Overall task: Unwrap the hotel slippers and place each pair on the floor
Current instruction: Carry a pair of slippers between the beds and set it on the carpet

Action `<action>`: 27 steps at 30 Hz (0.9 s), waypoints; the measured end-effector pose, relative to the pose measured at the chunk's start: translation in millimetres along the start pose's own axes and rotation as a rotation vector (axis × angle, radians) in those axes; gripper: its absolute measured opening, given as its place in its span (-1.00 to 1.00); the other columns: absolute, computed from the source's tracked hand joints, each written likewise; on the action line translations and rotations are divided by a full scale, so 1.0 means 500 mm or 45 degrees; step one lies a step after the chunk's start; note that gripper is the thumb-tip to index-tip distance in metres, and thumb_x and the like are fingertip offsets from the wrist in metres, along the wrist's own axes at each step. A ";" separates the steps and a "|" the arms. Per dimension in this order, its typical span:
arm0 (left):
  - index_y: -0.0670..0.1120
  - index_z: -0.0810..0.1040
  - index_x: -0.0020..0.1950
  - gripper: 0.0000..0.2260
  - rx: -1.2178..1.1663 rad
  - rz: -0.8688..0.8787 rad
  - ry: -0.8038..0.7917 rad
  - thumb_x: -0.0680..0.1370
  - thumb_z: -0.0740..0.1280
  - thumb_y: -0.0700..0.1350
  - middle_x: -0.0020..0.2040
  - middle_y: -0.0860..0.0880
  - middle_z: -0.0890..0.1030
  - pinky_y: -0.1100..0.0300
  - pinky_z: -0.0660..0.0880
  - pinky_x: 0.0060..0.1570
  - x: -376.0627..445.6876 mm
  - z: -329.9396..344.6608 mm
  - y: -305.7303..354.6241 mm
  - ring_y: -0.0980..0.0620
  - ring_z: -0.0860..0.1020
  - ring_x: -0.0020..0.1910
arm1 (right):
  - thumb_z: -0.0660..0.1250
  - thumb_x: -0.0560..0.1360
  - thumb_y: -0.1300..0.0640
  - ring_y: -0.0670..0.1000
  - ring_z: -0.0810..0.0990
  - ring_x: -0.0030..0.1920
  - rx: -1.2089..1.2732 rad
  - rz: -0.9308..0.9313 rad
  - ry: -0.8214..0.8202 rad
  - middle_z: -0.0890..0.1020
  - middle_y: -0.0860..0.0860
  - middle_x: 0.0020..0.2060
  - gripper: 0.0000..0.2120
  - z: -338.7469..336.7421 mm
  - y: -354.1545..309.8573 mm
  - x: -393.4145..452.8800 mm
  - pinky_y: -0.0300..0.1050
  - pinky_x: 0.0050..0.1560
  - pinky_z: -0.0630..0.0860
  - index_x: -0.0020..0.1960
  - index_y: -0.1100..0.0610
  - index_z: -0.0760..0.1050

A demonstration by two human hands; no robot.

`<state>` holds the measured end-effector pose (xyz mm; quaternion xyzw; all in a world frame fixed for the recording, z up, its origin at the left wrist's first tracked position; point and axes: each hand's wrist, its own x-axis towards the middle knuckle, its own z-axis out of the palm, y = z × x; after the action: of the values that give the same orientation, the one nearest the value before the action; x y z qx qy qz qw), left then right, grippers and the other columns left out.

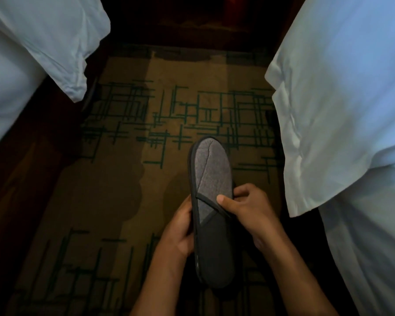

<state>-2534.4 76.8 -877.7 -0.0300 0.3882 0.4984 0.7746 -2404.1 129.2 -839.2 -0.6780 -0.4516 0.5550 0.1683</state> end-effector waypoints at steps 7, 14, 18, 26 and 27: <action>-0.19 0.54 0.27 -0.57 0.114 0.182 -0.078 0.41 0.35 -0.14 -0.02 -0.20 0.72 0.03 0.67 -0.13 -0.010 -0.002 0.004 -0.09 0.71 -0.14 | 0.54 0.39 0.17 0.10 0.65 -0.08 0.199 0.086 -0.173 0.65 0.11 -0.10 -0.74 -0.008 0.007 0.005 0.00 -0.13 0.55 -0.01 0.13 0.51; -0.29 0.44 0.37 -0.59 0.094 0.206 -0.053 0.54 0.27 -0.20 0.27 -0.28 0.60 -0.04 0.57 0.15 -0.012 0.001 0.012 -0.15 0.65 0.15 | 0.50 0.42 0.25 0.08 0.66 0.01 0.328 0.135 -0.295 0.66 0.05 0.03 -0.78 -0.010 0.010 0.012 -0.03 -0.09 0.56 0.02 0.18 0.53; -0.29 0.47 0.33 -0.63 0.134 0.235 -0.033 0.54 0.28 -0.21 0.21 -0.26 0.64 -0.01 0.61 0.04 -0.007 0.003 0.014 -0.13 0.68 0.04 | 0.51 0.41 0.25 0.06 0.67 -0.14 0.284 0.109 -0.283 0.69 0.10 -0.13 -0.75 -0.014 0.012 0.020 -0.10 -0.18 0.54 0.04 0.21 0.55; -0.17 0.45 0.30 -0.55 -0.082 0.352 0.270 0.42 0.39 -0.16 -0.10 -0.11 0.66 0.27 0.47 -0.50 0.000 -0.014 -0.003 0.03 0.59 -0.32 | 0.41 0.47 0.35 0.06 0.67 -0.16 0.336 -0.065 -0.324 0.71 0.08 -0.19 -0.86 -0.052 -0.006 0.081 -0.08 -0.11 0.58 0.01 0.23 0.58; -0.15 0.49 0.24 -0.65 -0.129 0.360 0.310 0.45 0.37 -0.18 -0.10 -0.10 0.65 0.30 0.45 -0.50 -0.003 -0.026 -0.012 0.05 0.59 -0.32 | 0.39 0.47 0.36 0.02 0.66 -0.17 0.298 -0.128 -0.332 0.70 0.04 -0.22 -0.88 -0.065 -0.021 0.097 -0.11 -0.12 0.57 -0.03 0.19 0.58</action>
<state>-2537.5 67.0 -887.7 -0.0743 0.4535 0.6139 0.6418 -2380.4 182.3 -850.2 -0.5527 -0.4352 0.6779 0.2135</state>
